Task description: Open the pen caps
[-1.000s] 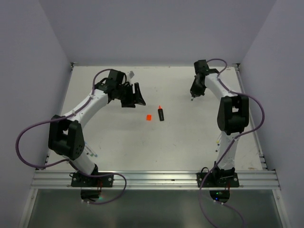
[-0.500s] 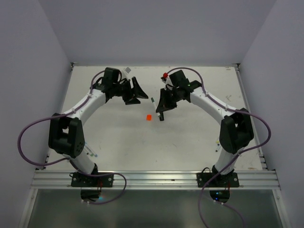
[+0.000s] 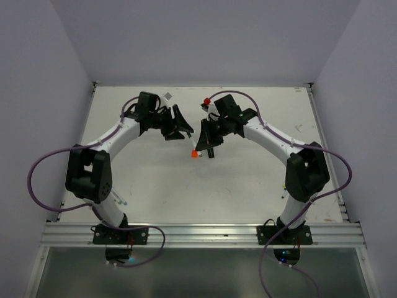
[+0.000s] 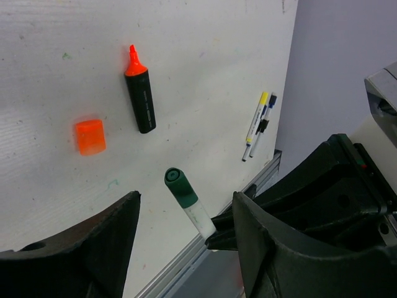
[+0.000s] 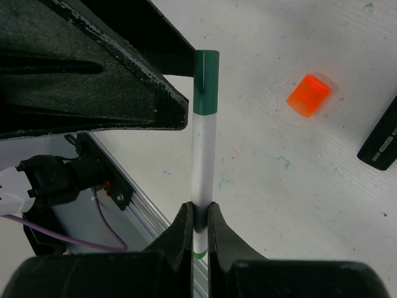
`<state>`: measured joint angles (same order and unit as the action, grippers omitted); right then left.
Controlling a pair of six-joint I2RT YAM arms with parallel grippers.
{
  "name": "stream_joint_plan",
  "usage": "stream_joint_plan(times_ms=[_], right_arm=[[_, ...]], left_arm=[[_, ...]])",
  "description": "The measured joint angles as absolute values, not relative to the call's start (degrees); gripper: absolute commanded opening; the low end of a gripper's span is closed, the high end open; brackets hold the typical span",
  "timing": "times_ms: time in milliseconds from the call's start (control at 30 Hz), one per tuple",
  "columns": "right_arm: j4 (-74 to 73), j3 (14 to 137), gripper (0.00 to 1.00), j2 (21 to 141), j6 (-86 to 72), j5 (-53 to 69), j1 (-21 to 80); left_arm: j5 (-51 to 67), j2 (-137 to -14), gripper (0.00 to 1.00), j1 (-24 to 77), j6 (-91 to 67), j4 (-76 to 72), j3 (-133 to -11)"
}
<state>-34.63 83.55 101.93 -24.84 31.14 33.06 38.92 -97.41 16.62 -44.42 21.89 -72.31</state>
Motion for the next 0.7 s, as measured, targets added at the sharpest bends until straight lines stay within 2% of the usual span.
stream_joint_plan(times_ms=[467, 567, 667, 700], right_arm=[[-34.17, 83.57, 0.0, 101.93, -25.06, 32.6, 33.56], [-33.98, 83.68, 0.0, 101.93, -25.06, 32.77, 33.85], [-33.93, 83.88, 0.0, 101.97, -25.1, 32.77, 34.11], [-33.85, 83.92, 0.0, 102.0, -25.21, 32.77, 34.13]], left_arm=[[38.54, -100.4, 0.46, 16.62, -44.36, 22.41, -72.6], [38.57, -100.44, 0.39, 16.62, -44.36, 22.46, -72.75], [38.61, -100.51, 0.24, 16.62, -44.23, 22.5, -73.06], [38.63, -100.51, 0.14, 16.62, -44.38, 22.5, -73.17]])
